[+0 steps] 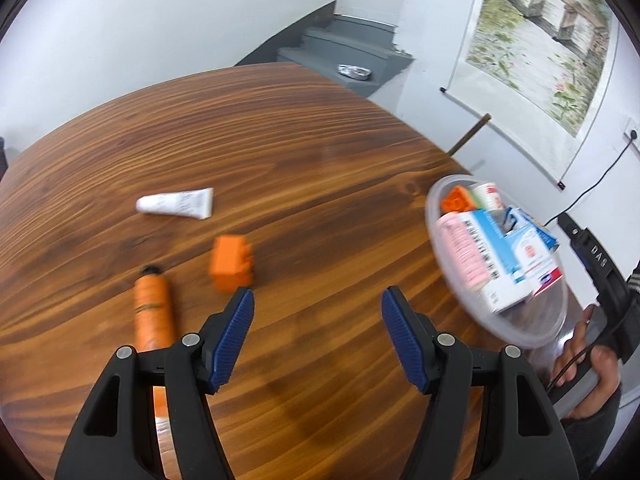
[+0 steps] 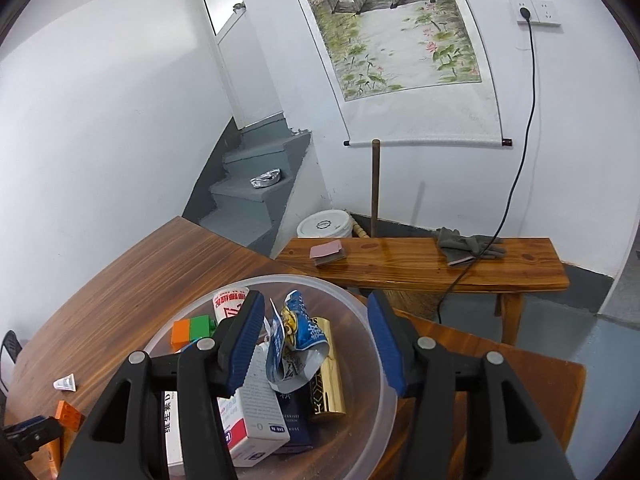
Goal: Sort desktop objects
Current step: 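Move both grippers back toward the orange tube and blocks on the table, then grasp the yellow toy block with the left gripper while the right grasps the orange block, then carry the yellow and orange blocks over the clear bowl with both grippers, then open both grippers to drop the yellow and orange blocks into the bowl, then move both grippers back toward the orange tube and white tube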
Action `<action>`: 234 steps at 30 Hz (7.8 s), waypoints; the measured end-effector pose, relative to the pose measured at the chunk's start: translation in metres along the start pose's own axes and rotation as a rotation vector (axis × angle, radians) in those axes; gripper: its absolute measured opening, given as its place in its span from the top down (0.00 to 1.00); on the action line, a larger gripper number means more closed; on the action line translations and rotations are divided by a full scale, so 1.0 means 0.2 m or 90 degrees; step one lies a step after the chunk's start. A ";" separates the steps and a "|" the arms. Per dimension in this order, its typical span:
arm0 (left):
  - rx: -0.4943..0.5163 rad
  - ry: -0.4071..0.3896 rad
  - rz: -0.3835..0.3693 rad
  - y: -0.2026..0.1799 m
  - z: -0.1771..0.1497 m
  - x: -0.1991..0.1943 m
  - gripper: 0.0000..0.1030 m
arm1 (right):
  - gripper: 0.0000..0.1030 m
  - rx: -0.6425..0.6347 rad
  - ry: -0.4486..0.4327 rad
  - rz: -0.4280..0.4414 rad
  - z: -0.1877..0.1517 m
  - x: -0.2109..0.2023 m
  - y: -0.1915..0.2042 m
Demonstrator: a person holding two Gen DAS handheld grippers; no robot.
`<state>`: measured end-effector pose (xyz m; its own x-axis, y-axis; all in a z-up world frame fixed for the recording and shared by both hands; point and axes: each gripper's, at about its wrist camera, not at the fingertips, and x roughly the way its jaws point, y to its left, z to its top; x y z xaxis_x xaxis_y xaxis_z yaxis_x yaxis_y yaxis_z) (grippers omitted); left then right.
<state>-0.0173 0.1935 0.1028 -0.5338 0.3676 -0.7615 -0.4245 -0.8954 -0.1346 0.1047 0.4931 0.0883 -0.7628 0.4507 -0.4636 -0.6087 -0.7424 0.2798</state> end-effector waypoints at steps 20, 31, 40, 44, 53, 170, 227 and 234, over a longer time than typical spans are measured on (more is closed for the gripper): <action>-0.093 -0.001 0.113 0.56 -0.37 -0.24 0.32 | 0.26 -0.178 0.057 0.229 -0.34 -0.31 0.76; -0.112 0.008 0.115 0.69 -0.44 -0.23 0.32 | 0.26 -0.259 0.185 0.331 -0.52 -0.26 1.04; -0.090 0.031 0.120 0.68 -0.48 -0.20 0.32 | 0.26 -0.296 0.237 0.347 -0.54 -0.20 1.19; -0.078 0.026 0.129 0.66 -0.48 -0.19 0.37 | 0.26 -0.306 0.257 0.358 -0.53 -0.15 1.26; -0.091 0.015 0.129 0.69 -0.48 -0.21 0.66 | 0.26 -0.305 0.286 0.339 -0.55 -0.02 1.34; 0.152 -0.018 -0.188 -0.73 -0.08 -0.02 0.67 | 0.54 -0.044 0.113 0.145 -0.12 -0.19 -0.13; -0.001 -0.062 0.005 -0.05 -0.14 -0.05 0.39 | 0.44 -0.132 0.106 0.230 -0.19 -0.35 0.28; -0.061 -0.051 0.103 0.23 -0.17 -0.04 0.39 | 0.34 -0.159 0.148 0.290 -0.24 -0.35 0.46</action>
<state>-0.0083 0.1401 0.0821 -0.6473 0.2322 -0.7260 -0.2587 -0.9629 -0.0773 0.1127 0.3703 0.1061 -0.8513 -0.0429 -0.5230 -0.1370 -0.9439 0.3005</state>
